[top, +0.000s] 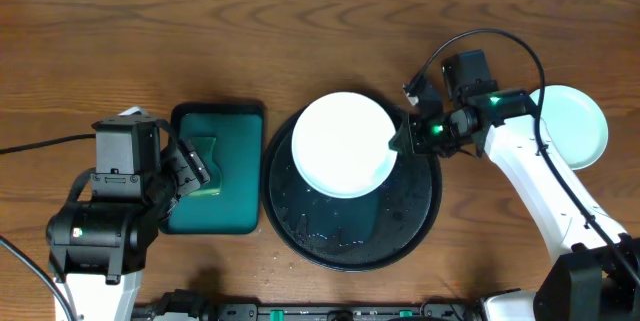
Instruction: Clean dirty plates on tray and stack at the side
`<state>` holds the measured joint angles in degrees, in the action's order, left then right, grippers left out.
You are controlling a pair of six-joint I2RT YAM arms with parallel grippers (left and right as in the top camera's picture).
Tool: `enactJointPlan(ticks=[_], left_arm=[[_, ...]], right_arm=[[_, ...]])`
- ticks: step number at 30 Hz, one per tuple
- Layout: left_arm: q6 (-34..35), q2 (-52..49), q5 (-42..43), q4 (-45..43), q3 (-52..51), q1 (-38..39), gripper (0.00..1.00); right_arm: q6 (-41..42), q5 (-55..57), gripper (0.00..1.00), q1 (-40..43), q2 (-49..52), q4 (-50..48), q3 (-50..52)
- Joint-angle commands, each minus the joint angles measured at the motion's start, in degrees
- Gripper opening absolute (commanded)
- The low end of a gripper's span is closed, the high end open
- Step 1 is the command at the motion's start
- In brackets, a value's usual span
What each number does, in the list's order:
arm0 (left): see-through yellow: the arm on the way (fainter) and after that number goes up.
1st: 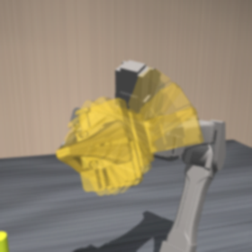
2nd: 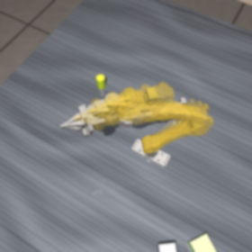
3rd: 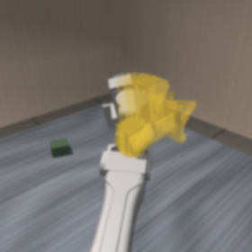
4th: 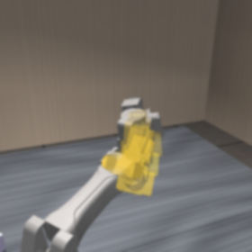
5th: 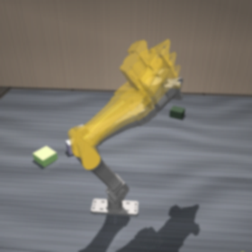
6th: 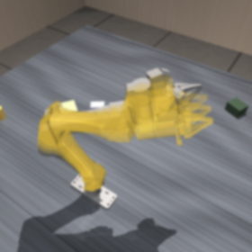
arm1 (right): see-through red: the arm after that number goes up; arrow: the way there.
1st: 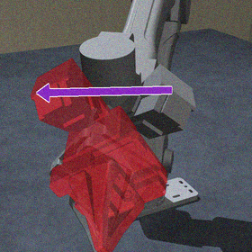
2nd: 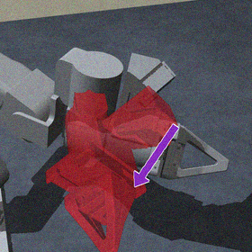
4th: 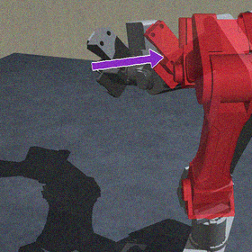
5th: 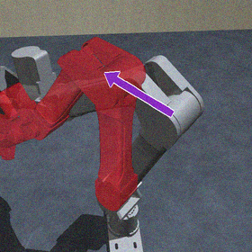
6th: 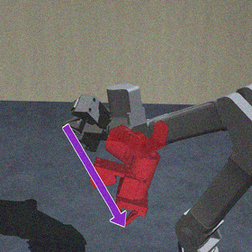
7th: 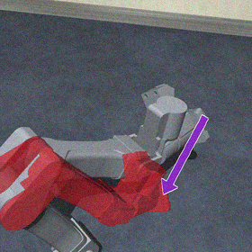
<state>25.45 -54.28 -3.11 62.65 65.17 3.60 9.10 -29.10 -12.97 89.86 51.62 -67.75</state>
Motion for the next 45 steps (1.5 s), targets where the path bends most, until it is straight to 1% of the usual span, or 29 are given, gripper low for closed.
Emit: enactJointPlan(ticks=[1, 7, 14, 17, 24, 32, 38, 45], left_arm=[[0.3, -0.2, 0.1, 0.3, -0.4, 0.1, 0.80], [0.3, -0.3, 0.1, 0.3, -0.4, 0.1, 0.80], [0.3, -0.3, 0.1, 0.3, -0.4, 0.1, 0.80], [0.3, -0.4, 0.1, 0.3, -0.4, 0.1, 0.80], [0.3, -0.4, 0.1, 0.3, -0.4, 0.1, 0.80], [0.3, -0.4, 0.1, 0.3, -0.4, 0.1, 0.80], [0.3, -0.4, 0.1, 0.3, -0.4, 0.1, 0.80], [0.3, -0.4, 0.1, 0.3, -0.4, 0.1, 0.80]], right_arm=[[1.3, 8.7, 0.02, -0.3, -0.7, -0.4, 0.0], [0.0, 16.5, 0.02, -1.2, -2.2, 1.2, -0.6], [0.0, 25.8, 0.01, -5.4, -7.1, 5.3, -4.2], [-1.7, 32.1, 0.01, -8.3, -8.7, 7.7, -5.8], [-1.7, 47.6, 0.01, -17.0, -11.4, 11.0, -9.5], [-2.0, 63.4, 0.01, -23.1, -11.4, 15.7, -13.5], [-5.7, 77.5, 0.01, -27.8, -11.4, 15.7, -14.1], [-13.2, 93.7, 0.01, -36.5, -11.4, 15.0, -14.1]])
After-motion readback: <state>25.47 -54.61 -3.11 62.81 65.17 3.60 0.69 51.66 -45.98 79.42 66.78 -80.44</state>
